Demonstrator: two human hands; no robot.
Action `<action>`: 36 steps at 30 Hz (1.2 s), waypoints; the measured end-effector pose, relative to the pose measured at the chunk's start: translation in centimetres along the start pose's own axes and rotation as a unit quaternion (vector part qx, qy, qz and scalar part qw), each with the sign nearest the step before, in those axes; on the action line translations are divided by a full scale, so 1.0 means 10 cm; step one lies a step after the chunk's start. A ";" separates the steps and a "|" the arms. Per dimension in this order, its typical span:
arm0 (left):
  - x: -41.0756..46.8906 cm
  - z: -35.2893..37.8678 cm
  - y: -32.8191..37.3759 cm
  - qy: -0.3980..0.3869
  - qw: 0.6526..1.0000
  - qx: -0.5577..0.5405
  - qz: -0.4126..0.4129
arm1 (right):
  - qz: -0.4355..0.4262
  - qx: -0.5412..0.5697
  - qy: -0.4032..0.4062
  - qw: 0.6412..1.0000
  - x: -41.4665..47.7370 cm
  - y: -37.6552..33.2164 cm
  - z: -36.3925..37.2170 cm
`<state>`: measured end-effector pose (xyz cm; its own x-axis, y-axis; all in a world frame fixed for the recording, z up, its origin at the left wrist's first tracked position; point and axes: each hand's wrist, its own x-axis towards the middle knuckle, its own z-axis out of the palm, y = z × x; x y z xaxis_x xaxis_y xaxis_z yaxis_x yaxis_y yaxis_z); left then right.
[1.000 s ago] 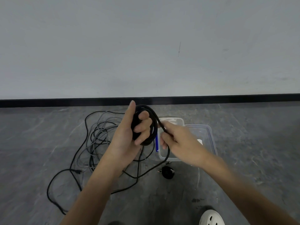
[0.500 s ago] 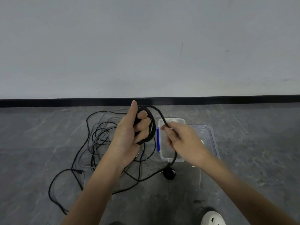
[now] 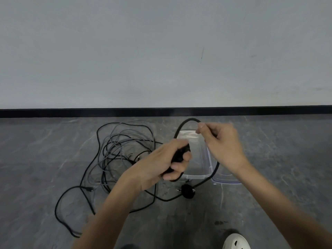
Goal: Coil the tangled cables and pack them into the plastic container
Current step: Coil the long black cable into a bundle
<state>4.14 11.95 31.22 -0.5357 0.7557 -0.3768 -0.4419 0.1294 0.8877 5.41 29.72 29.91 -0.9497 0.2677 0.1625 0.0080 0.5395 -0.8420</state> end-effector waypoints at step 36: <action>0.05 0.00 0.03 0.213 0.959 -0.073 0.170 | 0.100 -0.097 -0.276 0.951 -0.13 0.04 0.20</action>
<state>3.69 12.36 31.31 -0.8987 0.4025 -0.1742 -0.2692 -0.1926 0.9436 6.07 27.99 28.34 -0.9423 -0.0503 -0.3311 0.2129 0.6732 -0.7081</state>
